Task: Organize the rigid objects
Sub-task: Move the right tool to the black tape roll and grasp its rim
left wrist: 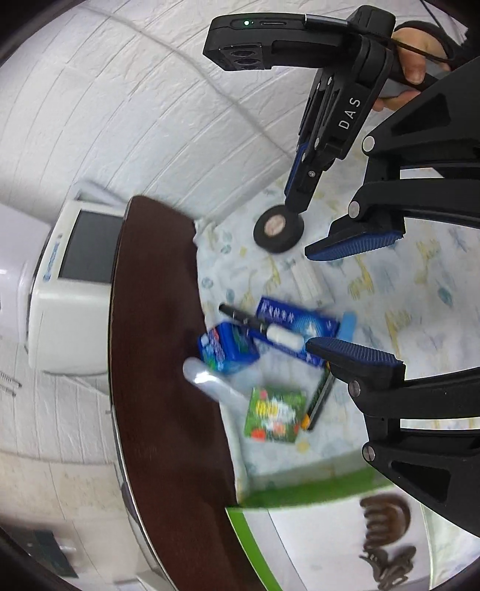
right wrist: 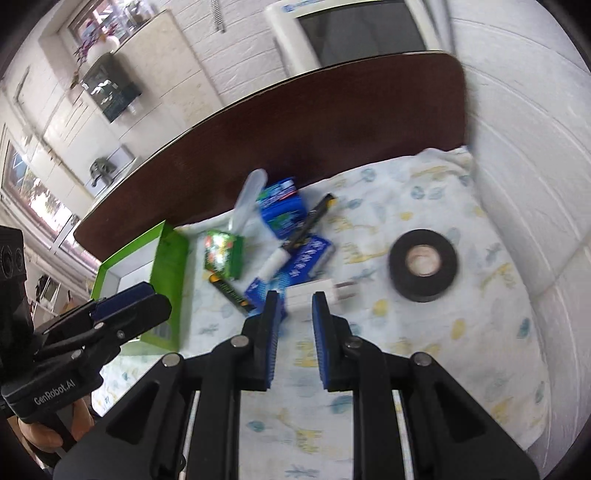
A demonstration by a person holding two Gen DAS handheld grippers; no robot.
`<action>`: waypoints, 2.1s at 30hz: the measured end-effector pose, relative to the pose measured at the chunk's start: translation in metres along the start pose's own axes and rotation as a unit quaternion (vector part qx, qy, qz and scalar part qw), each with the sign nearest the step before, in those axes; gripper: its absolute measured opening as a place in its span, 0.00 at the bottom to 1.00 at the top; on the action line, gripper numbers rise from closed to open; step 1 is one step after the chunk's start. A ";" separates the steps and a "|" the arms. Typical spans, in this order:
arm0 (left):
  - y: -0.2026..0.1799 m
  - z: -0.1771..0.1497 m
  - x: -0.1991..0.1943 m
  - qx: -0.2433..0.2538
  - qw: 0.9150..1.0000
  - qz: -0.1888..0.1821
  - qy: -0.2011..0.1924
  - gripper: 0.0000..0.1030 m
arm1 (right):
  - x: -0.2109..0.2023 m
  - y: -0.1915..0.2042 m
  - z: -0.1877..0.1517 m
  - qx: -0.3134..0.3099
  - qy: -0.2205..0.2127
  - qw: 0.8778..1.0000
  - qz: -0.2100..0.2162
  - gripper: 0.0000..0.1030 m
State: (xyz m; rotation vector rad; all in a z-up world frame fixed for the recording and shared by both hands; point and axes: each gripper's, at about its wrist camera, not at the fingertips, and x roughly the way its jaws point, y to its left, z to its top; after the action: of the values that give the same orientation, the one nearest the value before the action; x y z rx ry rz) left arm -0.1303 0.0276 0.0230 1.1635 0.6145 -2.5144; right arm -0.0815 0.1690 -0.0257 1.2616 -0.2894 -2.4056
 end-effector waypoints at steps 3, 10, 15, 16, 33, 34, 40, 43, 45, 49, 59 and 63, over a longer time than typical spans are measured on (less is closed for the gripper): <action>-0.032 0.015 0.032 0.015 0.999 -0.033 0.019 0.41 | -0.012 -0.045 0.007 0.038 -0.011 0.999 -0.017 0.18; -0.086 0.045 0.114 0.047 0.994 -0.036 0.089 0.41 | 0.002 -0.109 0.015 0.104 0.015 0.994 -0.015 0.18; -0.084 0.047 0.154 0.037 0.990 -0.029 0.134 0.41 | 0.024 -0.121 0.019 0.121 0.033 0.992 -0.004 0.18; -0.083 0.047 0.159 0.035 0.990 -0.025 0.137 0.41 | 0.029 -0.123 0.021 0.126 0.037 0.991 -0.004 0.18; -0.069 0.049 0.201 0.026 0.983 -0.023 0.181 0.40 | 0.071 -0.148 0.031 0.163 0.077 0.984 0.004 0.18; -0.068 0.049 0.205 0.025 0.982 -0.025 0.186 0.40 | 0.072 -0.148 0.031 0.165 0.076 0.983 0.006 0.20; -0.074 0.049 0.206 0.043 0.983 -0.024 0.176 0.27 | 0.076 -0.148 0.032 0.161 0.086 0.983 0.015 0.26; -0.075 0.047 0.202 0.050 0.984 -0.023 0.172 0.26 | 0.072 -0.142 0.031 0.146 0.084 0.986 0.005 0.25; -0.076 0.046 0.198 0.052 0.984 -0.020 0.168 0.26 | 0.070 -0.142 0.029 0.149 0.083 0.985 0.008 0.25; -0.082 0.047 0.177 0.066 0.987 -0.021 0.148 0.27 | 0.057 -0.135 0.029 0.147 0.069 0.987 0.012 0.25; -0.064 0.054 0.080 0.079 0.995 -0.007 0.061 0.27 | 0.010 -0.070 0.040 0.087 0.013 0.996 0.029 0.25; -0.038 0.050 0.044 0.064 0.997 0.008 0.033 0.27 | 0.005 -0.027 0.041 0.051 0.010 0.998 0.041 0.25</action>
State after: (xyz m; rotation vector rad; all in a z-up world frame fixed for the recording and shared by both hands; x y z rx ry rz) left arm -0.2074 0.0314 0.0276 1.2957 0.4647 -2.5419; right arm -0.1243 0.1905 -0.0160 1.2910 -0.4543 -2.3345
